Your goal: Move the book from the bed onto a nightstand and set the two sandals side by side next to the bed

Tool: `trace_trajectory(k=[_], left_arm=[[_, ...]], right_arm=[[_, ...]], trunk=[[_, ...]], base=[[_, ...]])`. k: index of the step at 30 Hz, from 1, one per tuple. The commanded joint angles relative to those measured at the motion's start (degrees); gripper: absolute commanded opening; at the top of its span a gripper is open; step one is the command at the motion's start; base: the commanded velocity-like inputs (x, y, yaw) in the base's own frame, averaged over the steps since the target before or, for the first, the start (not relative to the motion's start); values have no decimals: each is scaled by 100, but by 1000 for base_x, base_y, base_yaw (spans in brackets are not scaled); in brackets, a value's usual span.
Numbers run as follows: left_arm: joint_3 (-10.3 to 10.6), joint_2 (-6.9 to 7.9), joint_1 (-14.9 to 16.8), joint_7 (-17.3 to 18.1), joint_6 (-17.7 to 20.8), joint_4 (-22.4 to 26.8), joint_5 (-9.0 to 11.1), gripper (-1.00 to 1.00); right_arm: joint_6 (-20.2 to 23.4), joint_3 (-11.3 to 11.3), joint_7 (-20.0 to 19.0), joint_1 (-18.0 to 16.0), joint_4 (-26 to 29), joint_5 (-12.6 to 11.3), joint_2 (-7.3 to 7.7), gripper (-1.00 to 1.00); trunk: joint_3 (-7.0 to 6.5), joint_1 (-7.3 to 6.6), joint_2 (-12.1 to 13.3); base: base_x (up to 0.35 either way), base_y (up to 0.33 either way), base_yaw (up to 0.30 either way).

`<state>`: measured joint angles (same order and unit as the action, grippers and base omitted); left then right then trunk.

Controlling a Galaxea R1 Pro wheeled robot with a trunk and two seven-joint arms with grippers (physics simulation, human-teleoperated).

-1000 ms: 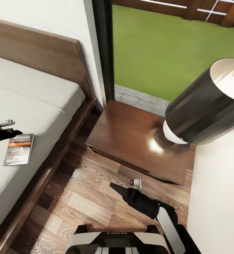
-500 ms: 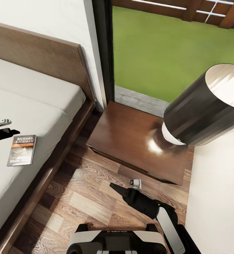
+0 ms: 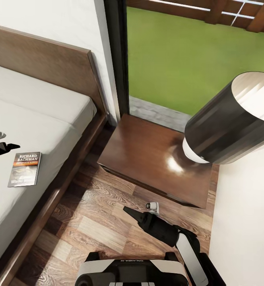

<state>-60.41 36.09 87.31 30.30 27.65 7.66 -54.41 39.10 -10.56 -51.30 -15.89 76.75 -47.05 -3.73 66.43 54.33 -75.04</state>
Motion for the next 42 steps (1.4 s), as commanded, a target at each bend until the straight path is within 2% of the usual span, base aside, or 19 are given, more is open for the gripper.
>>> trace_trajectory(k=[1, 16, 38, 42], left_arm=[[-48, 5, 4, 50, 45, 9, -41, 100], [-52, 22, 5, 119, 468, 14, 8, 100], [-57, 28, 5, 108, 597, 16, -32, 100], [-53, 26, 5, 108, 607, 16, -40, 100]], right_arm=[[37, -1, 9, -2, -5, -29, -4, 100], [36, 16, 190, -2, -82, -31, 2, 100], [36, 28, 226, -2, -90, -30, 10, 100], [36, 36, 330, -2, -125, -37, 12, 100]], trunk=[[3, 0, -2], [3, 0, -2], [3, 0, -2], [3, 0, -2]], base=[[0, 0, 0], [0, 0, 0], [0, 0, 0], [0, 0, 0]])
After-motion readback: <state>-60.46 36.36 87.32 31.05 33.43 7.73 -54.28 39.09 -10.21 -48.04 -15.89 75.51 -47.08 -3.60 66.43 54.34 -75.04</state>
